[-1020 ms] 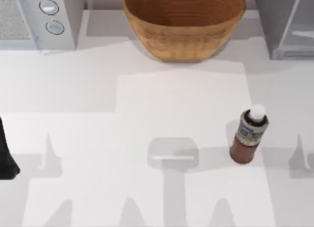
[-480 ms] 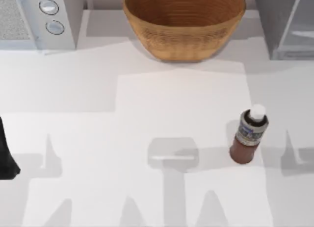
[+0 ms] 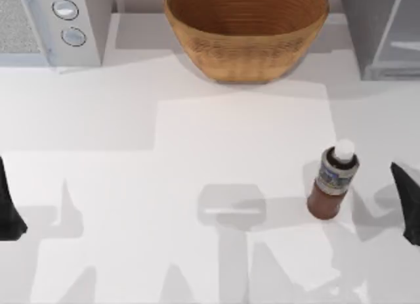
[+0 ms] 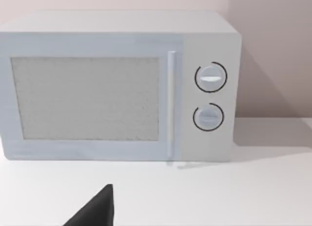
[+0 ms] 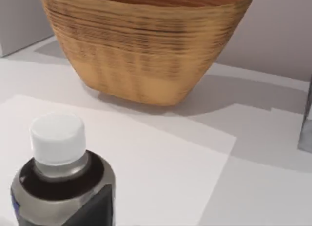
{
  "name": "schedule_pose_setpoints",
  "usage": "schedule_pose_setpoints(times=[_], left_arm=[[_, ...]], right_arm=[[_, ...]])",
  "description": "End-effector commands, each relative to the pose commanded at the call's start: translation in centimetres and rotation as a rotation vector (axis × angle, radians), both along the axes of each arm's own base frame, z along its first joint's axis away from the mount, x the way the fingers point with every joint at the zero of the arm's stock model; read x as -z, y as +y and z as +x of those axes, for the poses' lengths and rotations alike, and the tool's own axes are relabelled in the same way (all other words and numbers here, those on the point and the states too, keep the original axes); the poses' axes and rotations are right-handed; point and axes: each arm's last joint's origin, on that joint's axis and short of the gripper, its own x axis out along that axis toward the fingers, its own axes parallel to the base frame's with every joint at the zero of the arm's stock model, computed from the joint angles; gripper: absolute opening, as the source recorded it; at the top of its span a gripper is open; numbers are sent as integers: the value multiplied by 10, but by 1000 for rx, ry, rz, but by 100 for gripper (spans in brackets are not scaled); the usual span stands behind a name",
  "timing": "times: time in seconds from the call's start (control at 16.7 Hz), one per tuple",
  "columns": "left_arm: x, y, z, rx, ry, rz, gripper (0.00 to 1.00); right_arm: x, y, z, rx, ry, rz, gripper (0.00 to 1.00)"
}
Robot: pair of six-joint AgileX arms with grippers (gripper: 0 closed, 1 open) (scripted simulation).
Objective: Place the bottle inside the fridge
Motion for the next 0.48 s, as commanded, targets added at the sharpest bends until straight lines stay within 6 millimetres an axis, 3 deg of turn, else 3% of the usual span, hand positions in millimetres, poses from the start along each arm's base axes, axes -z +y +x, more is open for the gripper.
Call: schedule_pose_setpoints(times=[0.48], left_arm=[[0,0,0,0,0,0,100]], right_arm=[[37,15,19,-265,63,-10,100]])
